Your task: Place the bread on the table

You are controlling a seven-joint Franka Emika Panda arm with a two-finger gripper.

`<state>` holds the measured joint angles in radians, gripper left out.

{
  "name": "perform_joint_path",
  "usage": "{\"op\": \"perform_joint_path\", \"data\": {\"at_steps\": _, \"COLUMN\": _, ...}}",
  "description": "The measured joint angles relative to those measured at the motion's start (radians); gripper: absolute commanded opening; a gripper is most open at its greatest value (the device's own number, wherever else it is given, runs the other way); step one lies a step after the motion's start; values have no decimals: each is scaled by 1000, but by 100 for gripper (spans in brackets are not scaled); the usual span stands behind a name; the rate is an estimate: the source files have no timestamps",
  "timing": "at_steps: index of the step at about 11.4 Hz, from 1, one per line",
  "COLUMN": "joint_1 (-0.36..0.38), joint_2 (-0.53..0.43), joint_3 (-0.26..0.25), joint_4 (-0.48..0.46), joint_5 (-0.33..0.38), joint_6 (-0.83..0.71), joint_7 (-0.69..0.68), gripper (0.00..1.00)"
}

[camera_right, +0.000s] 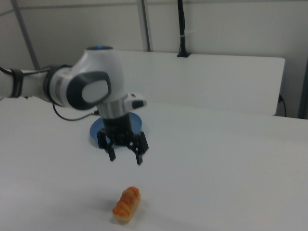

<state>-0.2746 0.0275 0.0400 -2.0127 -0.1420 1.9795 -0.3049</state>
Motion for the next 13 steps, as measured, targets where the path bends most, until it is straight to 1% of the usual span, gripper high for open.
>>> {"op": "perform_joint_path", "data": {"at_steps": 3, "joint_1": 99, "joint_2": -2, "joint_3": 9, "joint_4": 155, "joint_5": 2, "joint_6": -134, "joint_7": 73, "gripper": 100}}
{"op": "perform_joint_path", "data": {"at_steps": 4, "joint_1": 133, "joint_2": -2, "joint_3": 13, "joint_4": 196, "joint_5": 2, "joint_6": -164, "joint_7": 119, "gripper": 100}}
{"op": "perform_joint_path", "data": {"at_steps": 6, "joint_1": 225, "joint_2": -3, "joint_3": 16, "joint_4": 283, "joint_5": 2, "joint_6": -236, "joint_7": 221, "gripper": 100}}
{"op": "perform_joint_path", "data": {"at_steps": 7, "joint_1": 257, "joint_2": -5, "joint_3": 17, "joint_4": 308, "joint_5": 2, "joint_6": -254, "joint_7": 240, "gripper": 100}}
{"op": "perform_joint_path", "data": {"at_steps": 9, "joint_1": 292, "joint_2": -12, "joint_3": 15, "joint_4": 352, "joint_5": 2, "joint_6": -282, "joint_7": 283, "gripper": 100}}
{"op": "perform_joint_path", "data": {"at_steps": 10, "joint_1": 295, "joint_2": -15, "joint_3": 13, "joint_4": 377, "joint_5": 5, "joint_6": -306, "joint_7": 289, "gripper": 100}}
{"op": "perform_joint_path", "data": {"at_steps": 12, "joint_1": 294, "joint_2": -17, "joint_3": -3, "joint_4": 420, "joint_5": 67, "joint_6": -325, "joint_7": 291, "gripper": 100}}
{"op": "perform_joint_path", "data": {"at_steps": 13, "joint_1": 294, "joint_2": -17, "joint_3": -9, "joint_4": 429, "joint_5": 84, "joint_6": -326, "joint_7": 291, "gripper": 100}}
